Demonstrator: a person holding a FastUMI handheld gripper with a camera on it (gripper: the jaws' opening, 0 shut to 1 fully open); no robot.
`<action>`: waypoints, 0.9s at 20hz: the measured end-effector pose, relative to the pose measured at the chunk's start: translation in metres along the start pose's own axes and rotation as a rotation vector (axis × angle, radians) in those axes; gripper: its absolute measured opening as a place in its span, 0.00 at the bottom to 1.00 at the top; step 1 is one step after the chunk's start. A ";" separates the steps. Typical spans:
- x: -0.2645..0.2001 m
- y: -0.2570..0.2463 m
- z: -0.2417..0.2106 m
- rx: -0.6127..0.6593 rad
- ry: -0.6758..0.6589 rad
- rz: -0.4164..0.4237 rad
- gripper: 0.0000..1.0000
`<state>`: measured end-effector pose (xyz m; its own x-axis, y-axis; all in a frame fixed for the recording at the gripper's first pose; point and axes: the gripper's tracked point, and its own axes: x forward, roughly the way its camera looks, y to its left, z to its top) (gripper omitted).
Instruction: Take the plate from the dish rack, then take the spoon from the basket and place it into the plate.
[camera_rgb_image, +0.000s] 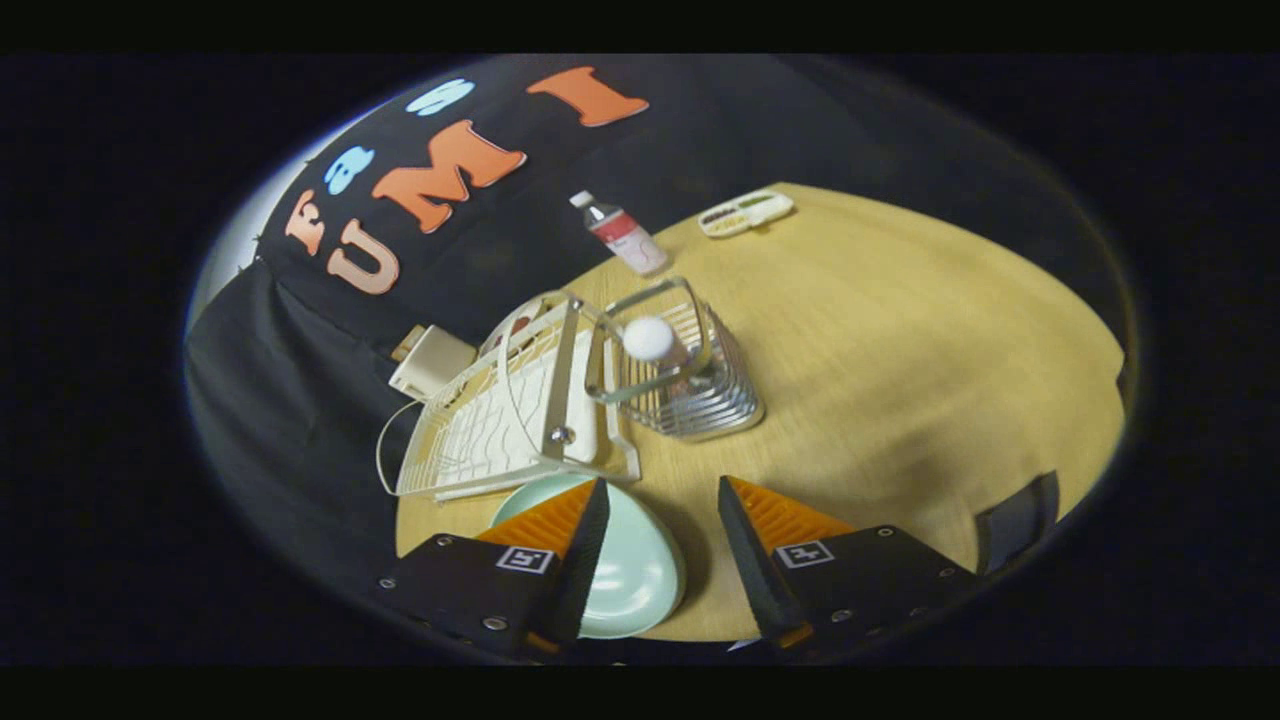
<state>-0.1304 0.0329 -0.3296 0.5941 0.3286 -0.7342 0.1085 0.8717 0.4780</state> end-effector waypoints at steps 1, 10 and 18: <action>-0.001 -0.003 0.015 -0.050 -0.060 -0.020 0.66; 0.008 0.005 0.067 -0.309 -0.300 -0.052 0.59; 0.014 -0.007 0.074 -0.299 -0.301 -0.110 0.17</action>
<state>-0.0641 0.0042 -0.3076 0.8026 0.1460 -0.5783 -0.0254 0.9771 0.2114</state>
